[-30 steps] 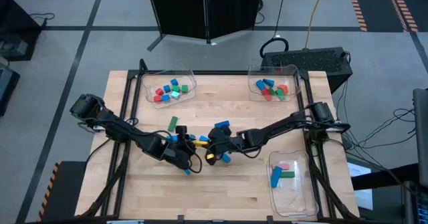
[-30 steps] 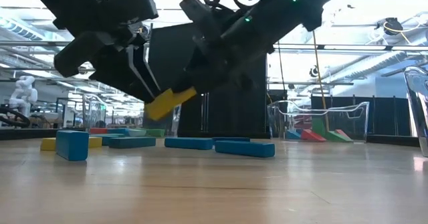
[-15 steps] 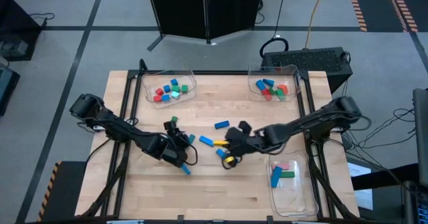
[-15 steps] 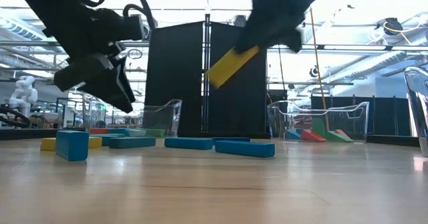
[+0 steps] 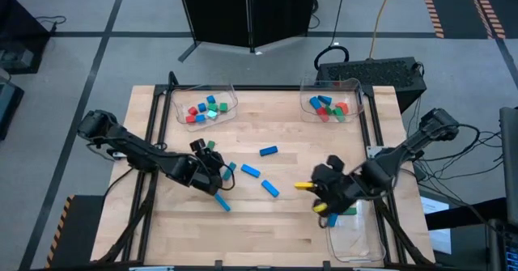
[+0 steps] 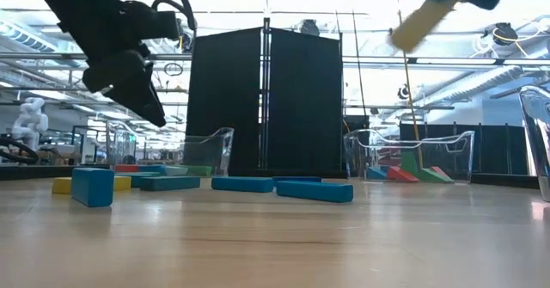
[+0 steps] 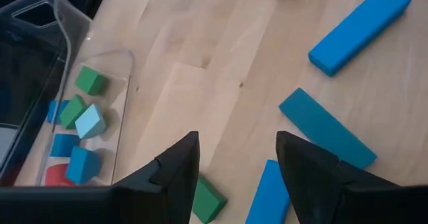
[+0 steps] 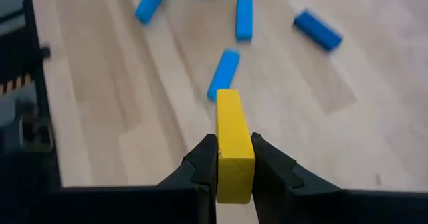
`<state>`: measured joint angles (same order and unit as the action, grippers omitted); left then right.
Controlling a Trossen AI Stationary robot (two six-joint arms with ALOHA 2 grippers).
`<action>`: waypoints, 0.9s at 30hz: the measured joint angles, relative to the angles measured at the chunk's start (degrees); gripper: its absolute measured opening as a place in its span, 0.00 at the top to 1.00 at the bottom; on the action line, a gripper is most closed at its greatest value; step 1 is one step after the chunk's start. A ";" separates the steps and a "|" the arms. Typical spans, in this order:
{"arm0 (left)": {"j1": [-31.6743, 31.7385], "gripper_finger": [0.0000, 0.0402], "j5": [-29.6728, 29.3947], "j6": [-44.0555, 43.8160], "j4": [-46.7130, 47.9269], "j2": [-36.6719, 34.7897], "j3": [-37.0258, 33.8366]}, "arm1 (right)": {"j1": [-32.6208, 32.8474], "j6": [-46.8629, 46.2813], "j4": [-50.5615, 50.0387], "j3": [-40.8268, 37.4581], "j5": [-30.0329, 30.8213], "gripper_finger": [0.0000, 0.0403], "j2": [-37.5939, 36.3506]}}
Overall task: Sort blocks by size
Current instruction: Put the yellow rectangular block into the bottom right transparent bin
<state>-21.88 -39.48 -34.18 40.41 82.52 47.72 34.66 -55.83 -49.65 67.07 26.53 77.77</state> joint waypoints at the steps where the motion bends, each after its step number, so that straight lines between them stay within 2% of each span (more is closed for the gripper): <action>1: 0.20 0.50 -0.02 0.00 0.24 -0.21 0.00 | 1.20 -1.15 -1.49 0.00 -0.57 0.88 -0.37; 9: 1.99 0.50 -2.66 2.48 3.63 -0.19 0.00 | 10.53 -7.31 -6.71 0.00 -3.03 0.88 -2.32; 14: 2.76 0.50 -2.61 3.14 2.76 -0.19 0.00 | 15.01 -13.99 -12.78 0.00 -6.71 0.88 -2.52; 19: 2.81 0.50 -2.51 3.12 1.89 -0.19 0.00 | 18.33 -24.00 -19.71 0.00 -9.72 0.88 -2.52; 27: 3.32 0.50 -2.41 -2.86 1.71 -0.19 0.00 | 21.00 -31.45 -24.16 0.00 -10.40 0.88 -2.52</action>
<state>-18.56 -41.90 -37.04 42.12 82.32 47.72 55.66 -87.27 -73.81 67.07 16.14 75.24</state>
